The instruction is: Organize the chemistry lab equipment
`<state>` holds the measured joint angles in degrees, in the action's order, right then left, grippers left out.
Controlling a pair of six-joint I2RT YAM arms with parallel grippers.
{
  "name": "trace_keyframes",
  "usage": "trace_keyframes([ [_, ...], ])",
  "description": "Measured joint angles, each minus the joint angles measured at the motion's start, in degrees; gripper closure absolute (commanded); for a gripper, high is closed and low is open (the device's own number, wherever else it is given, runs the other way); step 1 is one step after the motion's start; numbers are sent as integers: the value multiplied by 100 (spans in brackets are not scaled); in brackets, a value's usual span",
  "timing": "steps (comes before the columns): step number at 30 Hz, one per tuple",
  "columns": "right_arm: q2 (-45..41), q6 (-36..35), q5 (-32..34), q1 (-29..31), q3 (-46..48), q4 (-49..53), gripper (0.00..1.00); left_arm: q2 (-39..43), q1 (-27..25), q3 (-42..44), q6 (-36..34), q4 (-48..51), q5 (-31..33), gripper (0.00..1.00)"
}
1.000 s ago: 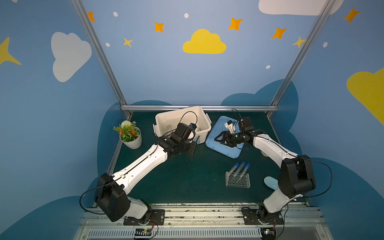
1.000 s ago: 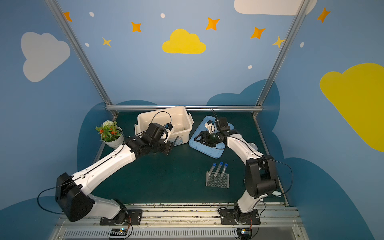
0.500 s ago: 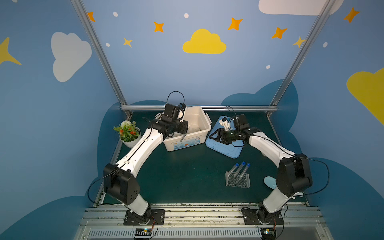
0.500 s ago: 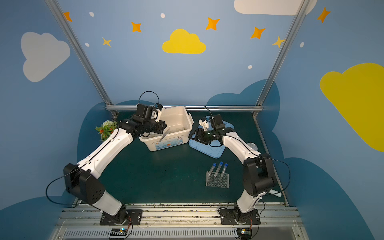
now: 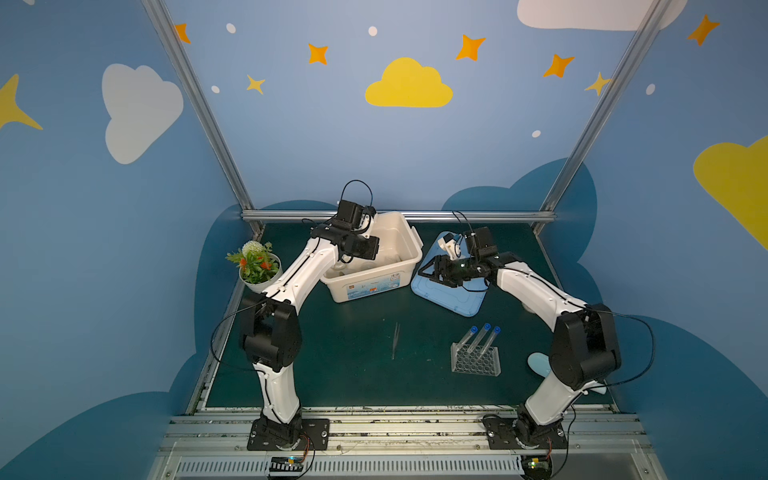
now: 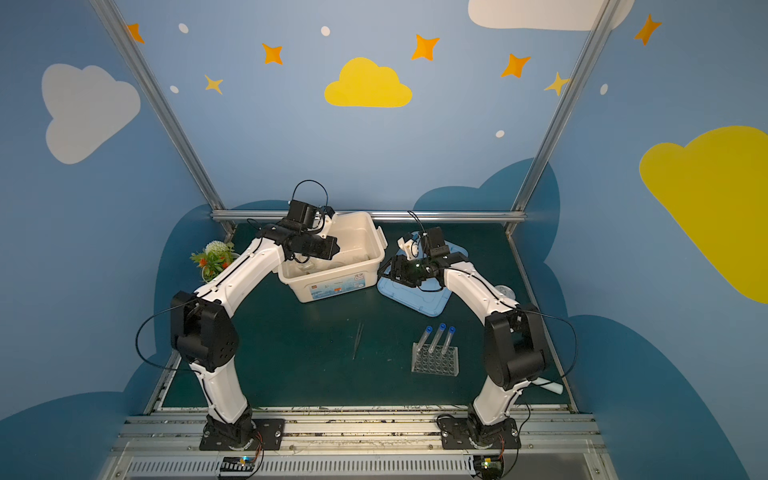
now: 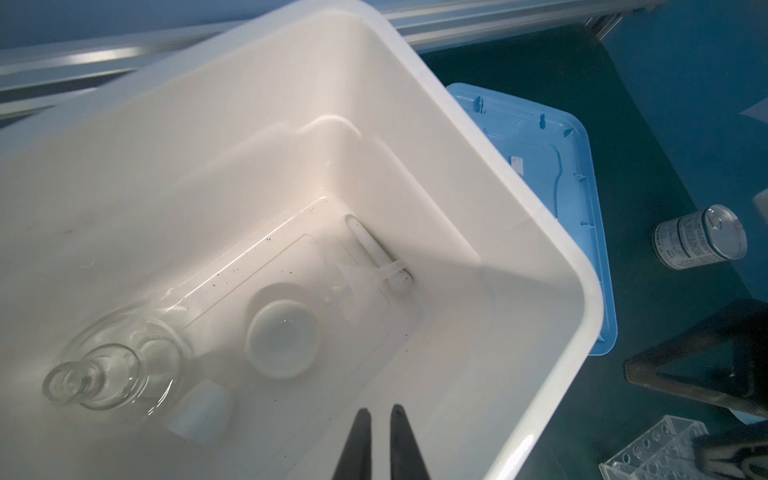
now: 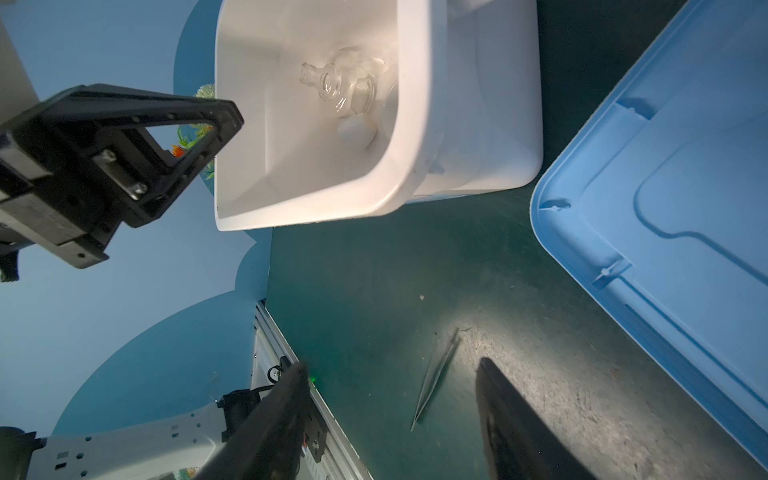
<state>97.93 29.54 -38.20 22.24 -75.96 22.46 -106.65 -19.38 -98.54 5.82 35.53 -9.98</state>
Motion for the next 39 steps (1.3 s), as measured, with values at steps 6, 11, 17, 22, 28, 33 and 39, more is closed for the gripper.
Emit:
trace_keyframes([
  [6,13,-13,20,7,0,107,36,903,-15,894,57,-223,-31,34],
  [11,13,-50,114,15,2,227,36,1893,-249,1578,35,-332,195,28],
  [17,2,-133,219,9,4,323,36,2625,-1346,2507,168,-260,839,22],
  [22,-55,-155,271,-31,20,402,36,2603,-2295,3388,686,-201,1357,22],
  [28,-227,-192,328,-111,131,494,36,1799,-3045,3716,1416,-166,1696,24],
  [33,-291,-245,372,-179,142,546,36,1104,-3324,3672,1803,-186,1757,31],
  [39,-411,-280,433,-286,229,579,36,483,-3366,3403,1954,-201,1766,48],
])
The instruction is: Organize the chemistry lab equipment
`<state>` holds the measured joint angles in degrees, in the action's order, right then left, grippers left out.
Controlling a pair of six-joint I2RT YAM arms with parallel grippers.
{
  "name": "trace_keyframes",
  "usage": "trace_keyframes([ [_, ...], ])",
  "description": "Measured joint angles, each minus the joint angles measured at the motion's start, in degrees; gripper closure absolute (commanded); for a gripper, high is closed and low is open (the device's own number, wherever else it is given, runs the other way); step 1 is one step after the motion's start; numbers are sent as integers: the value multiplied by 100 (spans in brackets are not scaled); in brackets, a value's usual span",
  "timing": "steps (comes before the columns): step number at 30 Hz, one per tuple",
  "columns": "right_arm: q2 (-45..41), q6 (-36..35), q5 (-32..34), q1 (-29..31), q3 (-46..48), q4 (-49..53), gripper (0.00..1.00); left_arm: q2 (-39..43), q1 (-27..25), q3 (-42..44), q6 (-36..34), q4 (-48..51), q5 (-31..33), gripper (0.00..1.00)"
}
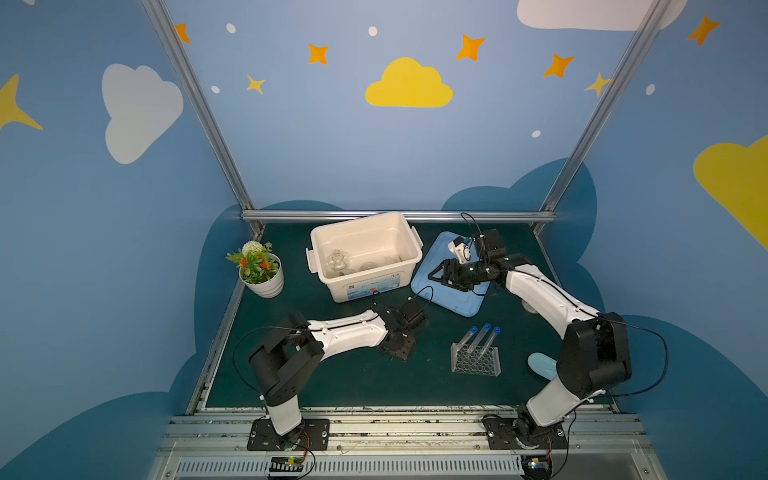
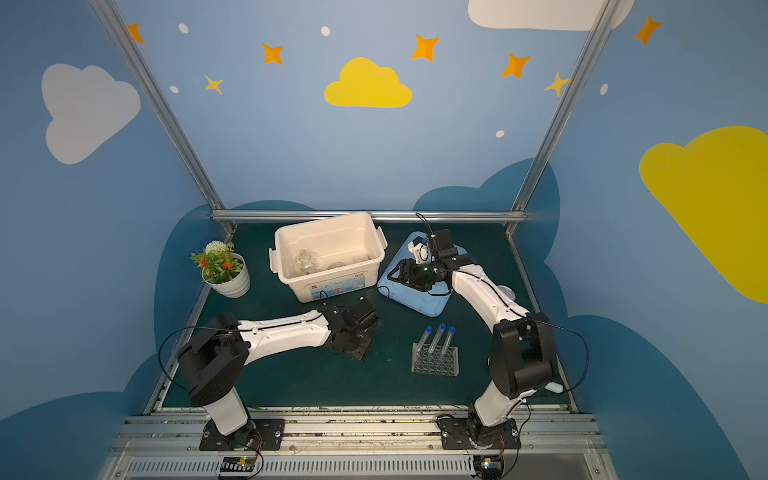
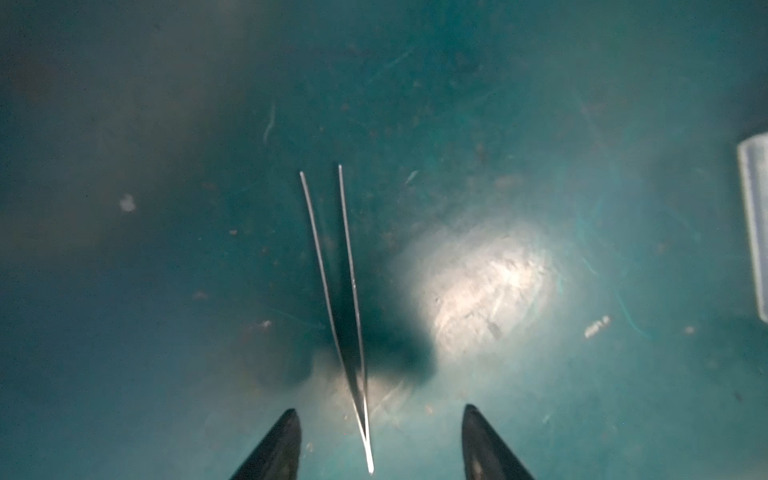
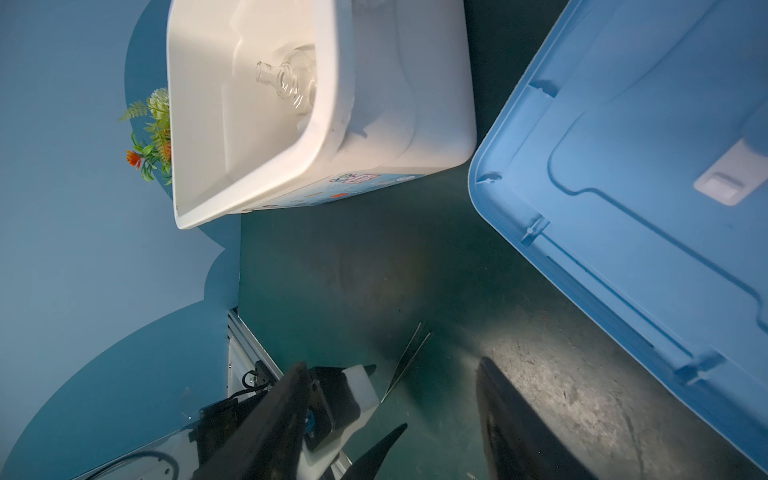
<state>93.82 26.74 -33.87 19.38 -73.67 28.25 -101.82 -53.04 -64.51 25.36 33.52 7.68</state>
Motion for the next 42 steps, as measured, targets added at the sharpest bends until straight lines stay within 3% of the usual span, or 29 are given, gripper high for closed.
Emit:
trace_keyframes([
  [12,-90,-20,-7,-151,116,28,35,-492,0,-282,15,55,295,68],
  [20,-98,-26,-11,-181,162,31,35,-570,52,-313,-118,-114,155,97],
  [34,-116,-24,-81,-238,179,26,36,-234,372,-103,-275,-175,-129,97],
  [42,-83,-48,-76,-111,-83,26,37,839,756,-1027,-732,363,13,97],
])
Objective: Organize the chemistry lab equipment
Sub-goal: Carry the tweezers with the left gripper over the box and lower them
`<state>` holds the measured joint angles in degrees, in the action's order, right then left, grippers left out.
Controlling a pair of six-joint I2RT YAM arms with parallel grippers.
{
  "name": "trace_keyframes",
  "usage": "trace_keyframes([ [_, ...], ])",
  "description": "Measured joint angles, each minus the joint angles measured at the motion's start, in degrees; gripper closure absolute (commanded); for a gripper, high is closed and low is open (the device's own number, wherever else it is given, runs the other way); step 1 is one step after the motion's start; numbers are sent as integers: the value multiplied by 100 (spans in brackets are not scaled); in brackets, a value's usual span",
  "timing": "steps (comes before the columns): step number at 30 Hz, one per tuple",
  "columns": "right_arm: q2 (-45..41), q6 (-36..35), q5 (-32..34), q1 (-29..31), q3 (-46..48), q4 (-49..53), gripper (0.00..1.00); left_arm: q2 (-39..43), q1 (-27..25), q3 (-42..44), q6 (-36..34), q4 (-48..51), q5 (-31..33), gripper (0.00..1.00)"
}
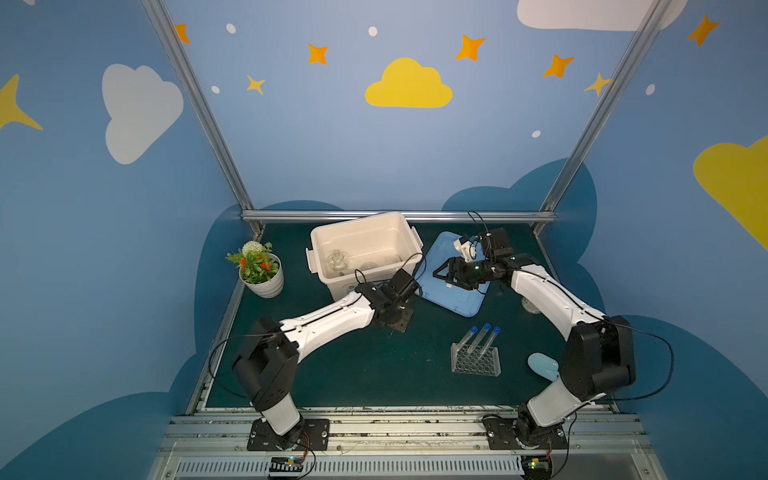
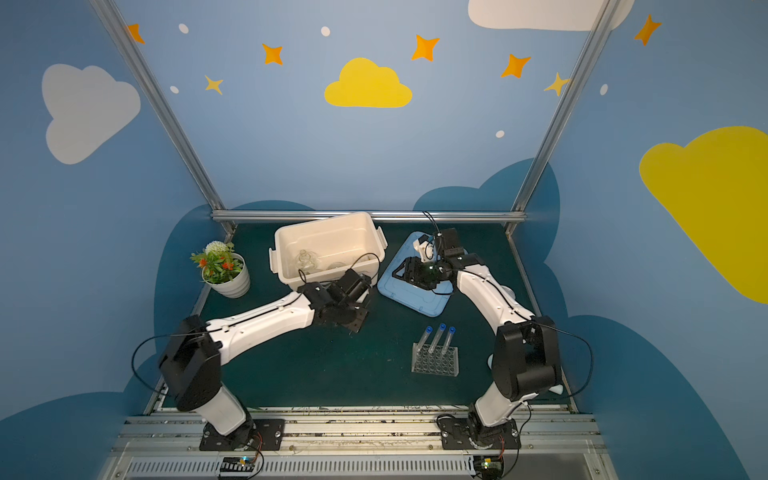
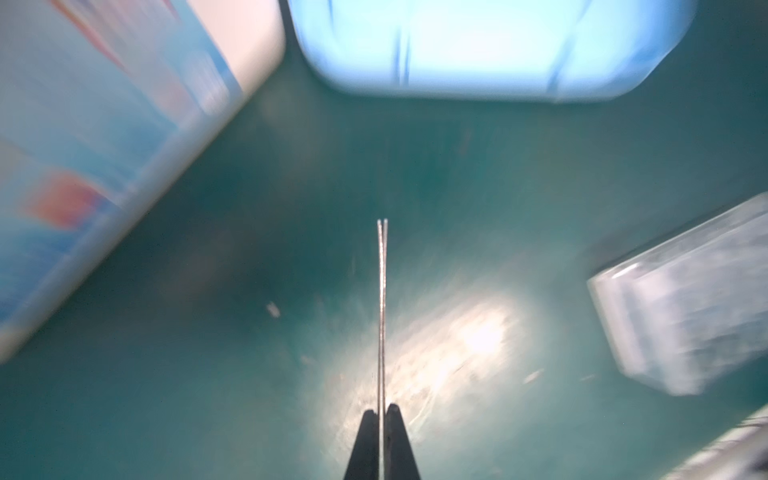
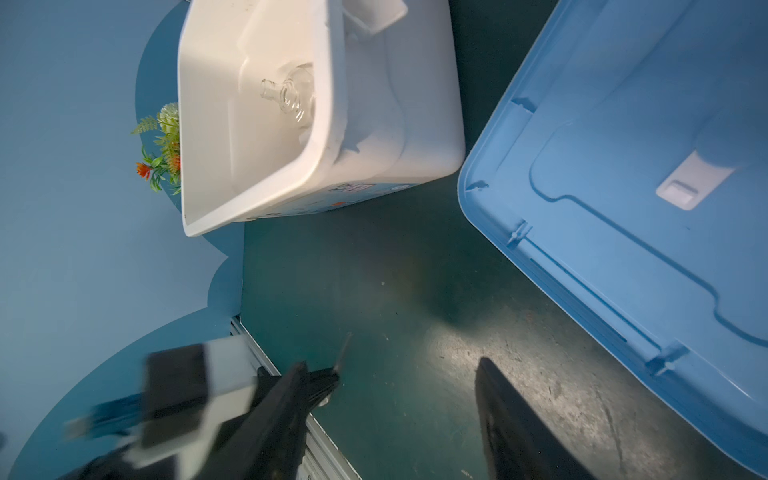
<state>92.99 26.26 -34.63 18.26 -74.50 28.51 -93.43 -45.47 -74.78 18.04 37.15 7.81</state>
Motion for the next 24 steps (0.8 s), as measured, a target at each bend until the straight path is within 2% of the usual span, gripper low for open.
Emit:
trace_keyframes([
  [6,96,-13,-2,116,-225,-13,36,813,577,-476,-407,-79,87,97],
  [11,186,-11,-2,205,-260,-31,36,780,1152,-935,-817,-133,-35,97],
  [18,249,-11,-2,282,-385,-42,36,-459,1919,-2393,-1799,81,-702,97],
  [24,256,-11,17,286,-396,-44,36,-1840,2280,-3539,-2535,428,-1086,97],
])
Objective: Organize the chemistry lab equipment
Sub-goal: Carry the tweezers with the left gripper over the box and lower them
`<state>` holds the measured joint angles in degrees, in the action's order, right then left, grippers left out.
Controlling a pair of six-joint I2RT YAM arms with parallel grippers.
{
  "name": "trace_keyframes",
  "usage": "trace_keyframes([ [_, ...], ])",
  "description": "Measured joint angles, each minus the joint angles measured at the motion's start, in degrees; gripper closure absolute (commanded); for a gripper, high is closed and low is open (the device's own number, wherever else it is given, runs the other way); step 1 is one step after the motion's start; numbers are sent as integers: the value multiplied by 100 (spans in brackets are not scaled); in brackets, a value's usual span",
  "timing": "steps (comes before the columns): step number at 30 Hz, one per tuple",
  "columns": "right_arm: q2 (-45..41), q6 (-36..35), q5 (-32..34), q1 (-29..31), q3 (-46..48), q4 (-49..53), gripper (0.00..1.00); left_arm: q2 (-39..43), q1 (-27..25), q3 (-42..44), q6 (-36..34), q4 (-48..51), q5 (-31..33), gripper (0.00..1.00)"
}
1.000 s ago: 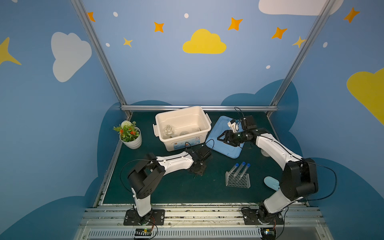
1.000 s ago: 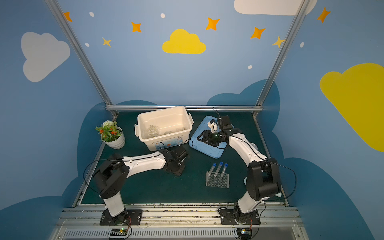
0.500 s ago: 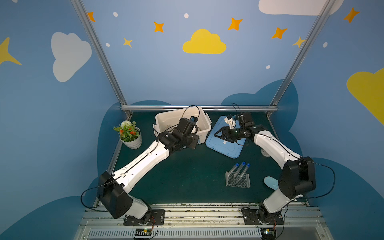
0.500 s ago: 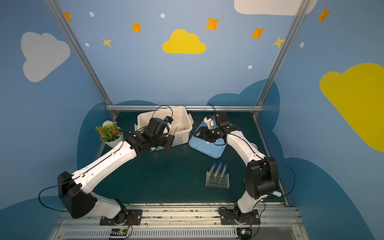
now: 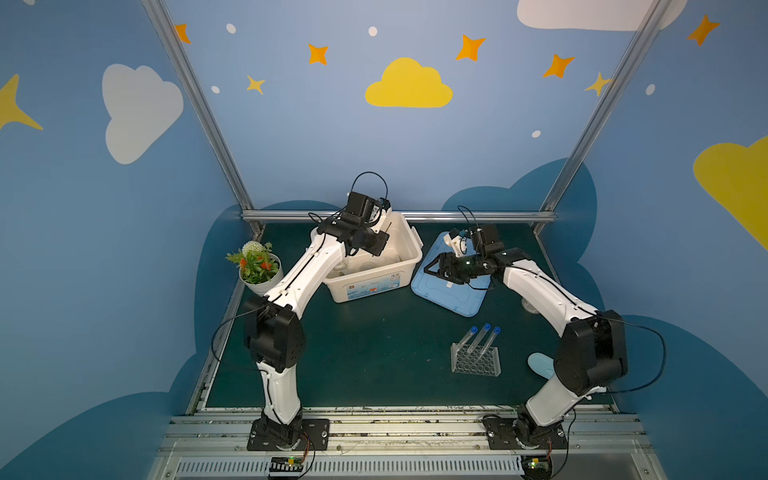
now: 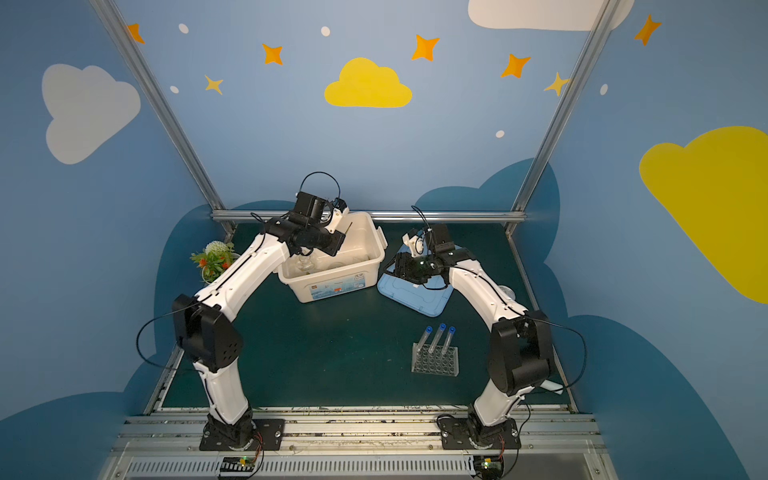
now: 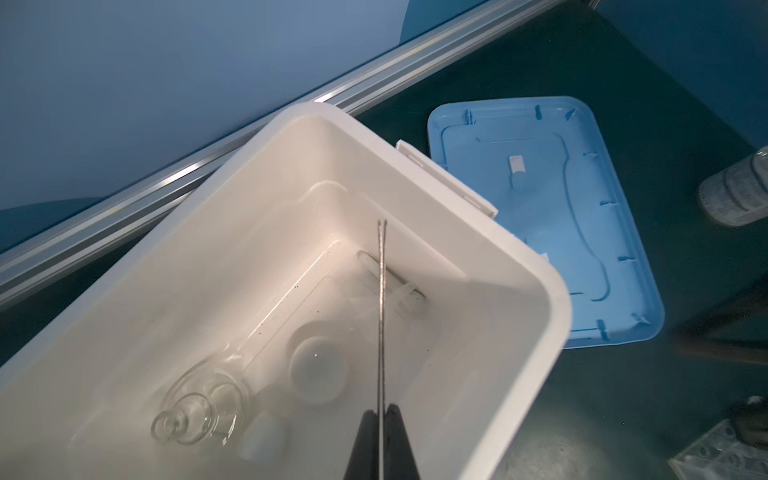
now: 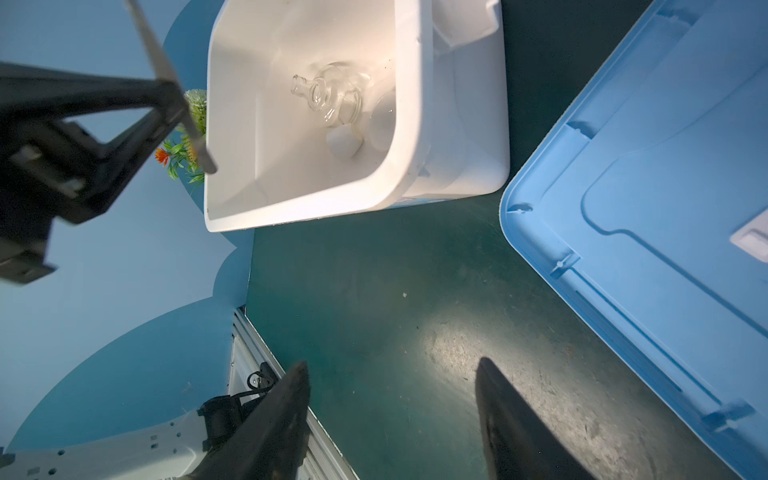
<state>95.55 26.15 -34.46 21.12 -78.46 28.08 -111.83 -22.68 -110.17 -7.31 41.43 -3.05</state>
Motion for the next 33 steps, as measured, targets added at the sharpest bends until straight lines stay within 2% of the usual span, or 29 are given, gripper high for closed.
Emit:
trace_keyframes([
  [8,138,4,17,2,-9,0,36,-1506,50,-1014,-640,584,-44,97],
  [13,205,7,59,2,-9,0,36,-2041,50,-1506,-883,929,-96,97],
  [26,236,-42,323,-122,-116,92,36,-2605,59,-1665,-1209,1475,13,97],
  [33,236,-59,522,-258,-127,146,36,-2629,66,-1637,-1266,1486,13,97],
])
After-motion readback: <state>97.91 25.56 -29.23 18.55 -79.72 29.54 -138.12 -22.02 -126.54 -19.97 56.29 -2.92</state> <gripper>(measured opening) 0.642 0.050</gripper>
